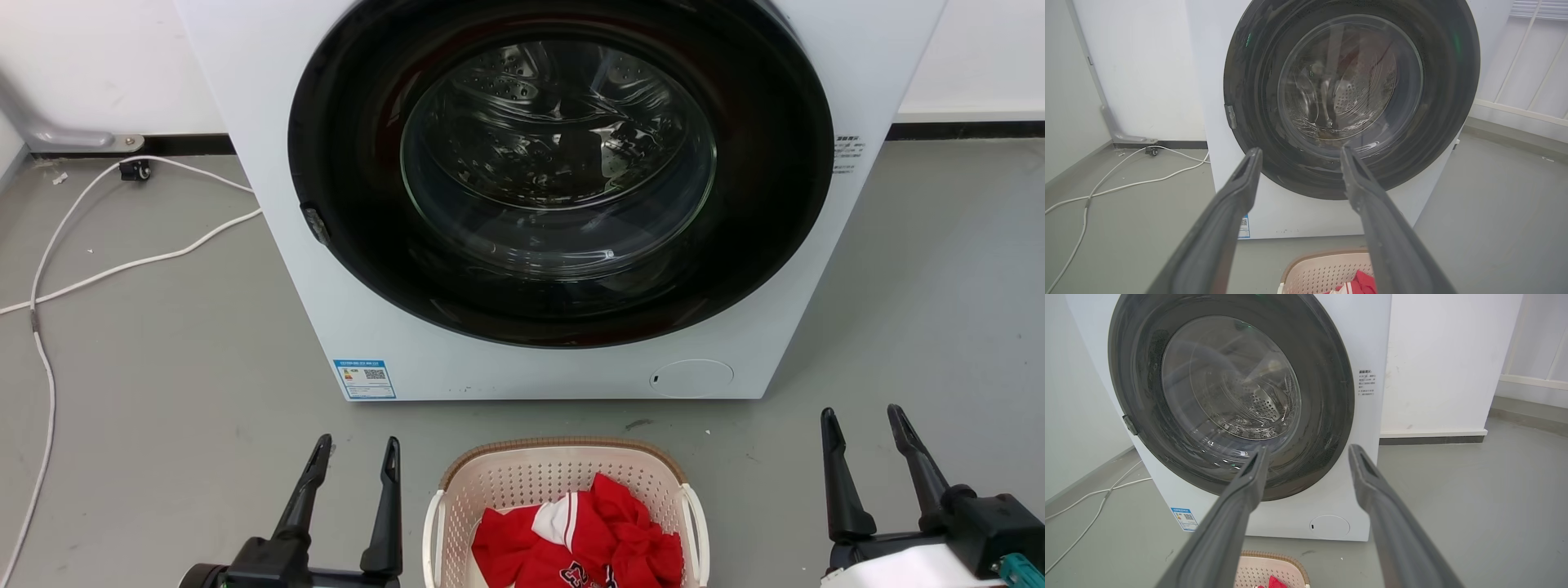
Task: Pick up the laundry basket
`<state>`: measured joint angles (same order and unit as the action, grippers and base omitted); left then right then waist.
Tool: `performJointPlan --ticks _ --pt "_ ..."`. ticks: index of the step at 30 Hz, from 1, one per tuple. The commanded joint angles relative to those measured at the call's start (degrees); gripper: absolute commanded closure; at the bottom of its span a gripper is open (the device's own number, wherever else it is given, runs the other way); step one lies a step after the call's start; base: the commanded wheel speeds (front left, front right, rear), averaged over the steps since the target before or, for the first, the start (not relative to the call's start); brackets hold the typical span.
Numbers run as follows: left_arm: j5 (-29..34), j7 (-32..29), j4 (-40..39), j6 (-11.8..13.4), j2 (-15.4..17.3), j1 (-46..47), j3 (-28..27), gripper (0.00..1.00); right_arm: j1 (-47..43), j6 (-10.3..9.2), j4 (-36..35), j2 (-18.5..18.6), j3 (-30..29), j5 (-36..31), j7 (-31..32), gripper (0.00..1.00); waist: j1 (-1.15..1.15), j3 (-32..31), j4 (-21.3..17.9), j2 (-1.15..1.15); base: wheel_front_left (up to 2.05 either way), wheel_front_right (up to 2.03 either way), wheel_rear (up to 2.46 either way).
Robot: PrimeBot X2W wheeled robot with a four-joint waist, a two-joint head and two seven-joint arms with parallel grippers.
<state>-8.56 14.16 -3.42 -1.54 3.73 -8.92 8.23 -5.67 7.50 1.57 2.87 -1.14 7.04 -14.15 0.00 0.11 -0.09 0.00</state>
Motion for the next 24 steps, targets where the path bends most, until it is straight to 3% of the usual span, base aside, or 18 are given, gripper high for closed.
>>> performJointPlan --ticks 1,8,24 --pt "1.37 0.46 -0.09 -0.49 -0.19 -0.57 -0.29 0.0 -0.37 -0.02 -0.09 0.02 0.09 -1.42 -0.59 0.0 0.0 -0.04 0.0 0.0 0.0 0.0 0.0" --pt "4.97 1.19 0.29 -1.65 -0.66 -1.21 -0.41 0.0 -0.53 -0.02 0.03 0.01 0.14 -3.89 -1.18 0.0 0.0 -0.25 0.04 0.0 0.0 0.0 0.0" --pt "3.89 1.13 1.08 -1.64 -0.86 -0.83 -0.72 0.0 -0.5 -0.02 0.15 0.01 -0.07 -3.16 -1.1 0.0 0.0 0.07 0.08 0.0 0.0 0.0 0.0"
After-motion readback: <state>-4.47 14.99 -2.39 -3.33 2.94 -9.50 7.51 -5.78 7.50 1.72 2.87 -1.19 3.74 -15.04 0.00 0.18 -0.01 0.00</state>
